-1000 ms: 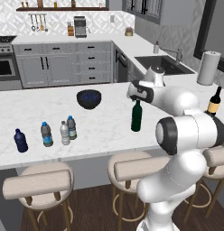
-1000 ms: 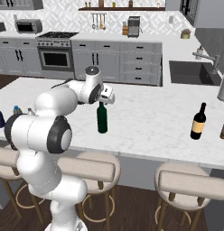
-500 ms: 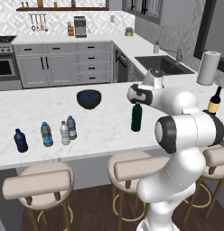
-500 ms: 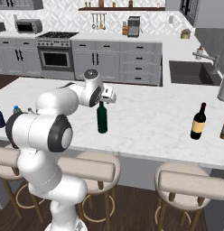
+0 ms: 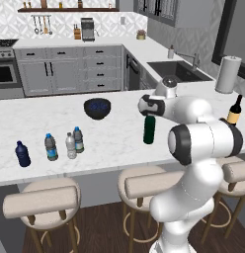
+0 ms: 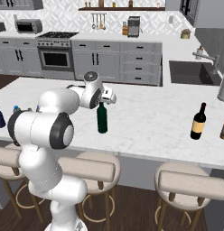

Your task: Move the plastic bottles in the middle to the plastics group, and the glass bottles in the middle to the glass group.

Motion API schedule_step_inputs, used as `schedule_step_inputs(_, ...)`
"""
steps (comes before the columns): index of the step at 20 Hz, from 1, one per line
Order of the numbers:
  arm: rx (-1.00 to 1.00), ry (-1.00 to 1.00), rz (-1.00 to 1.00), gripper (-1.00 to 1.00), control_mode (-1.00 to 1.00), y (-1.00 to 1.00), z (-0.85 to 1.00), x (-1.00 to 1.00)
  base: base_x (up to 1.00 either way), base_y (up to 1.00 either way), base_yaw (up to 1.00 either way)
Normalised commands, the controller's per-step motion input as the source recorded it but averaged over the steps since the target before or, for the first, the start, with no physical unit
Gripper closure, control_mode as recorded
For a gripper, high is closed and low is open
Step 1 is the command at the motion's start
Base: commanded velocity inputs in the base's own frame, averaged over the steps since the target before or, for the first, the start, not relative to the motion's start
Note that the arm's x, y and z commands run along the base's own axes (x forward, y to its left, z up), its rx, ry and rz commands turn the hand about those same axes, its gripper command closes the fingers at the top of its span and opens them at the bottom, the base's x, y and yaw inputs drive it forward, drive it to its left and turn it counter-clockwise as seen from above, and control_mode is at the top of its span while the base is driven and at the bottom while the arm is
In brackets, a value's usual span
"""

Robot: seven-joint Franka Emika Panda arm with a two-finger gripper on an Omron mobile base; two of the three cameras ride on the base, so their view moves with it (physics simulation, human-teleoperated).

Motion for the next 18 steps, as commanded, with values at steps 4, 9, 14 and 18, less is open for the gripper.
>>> schedule_step_inputs(4, 0.00, 0.00, 0.00, -1.00, -1.00, 0.00, -0.05, 0.24, 0.00, 0.00, 0.00)
schedule_step_inputs(9, 0.00, 0.00, 0.01, -1.00, -1.00, 0.00, -0.07, 0.23, 0.00, 0.00, 0.00)
schedule_step_inputs(14, 0.00, 0.00, 0.02, -1.00, -1.00, 0.01, -0.11, 0.18, 0.00, 0.00, 0.00)
schedule_step_inputs(18, 0.01, 0.00, 0.04, -1.00, -1.00, 0.00, -0.17, 0.06, 0.00, 0.00, 0.00)
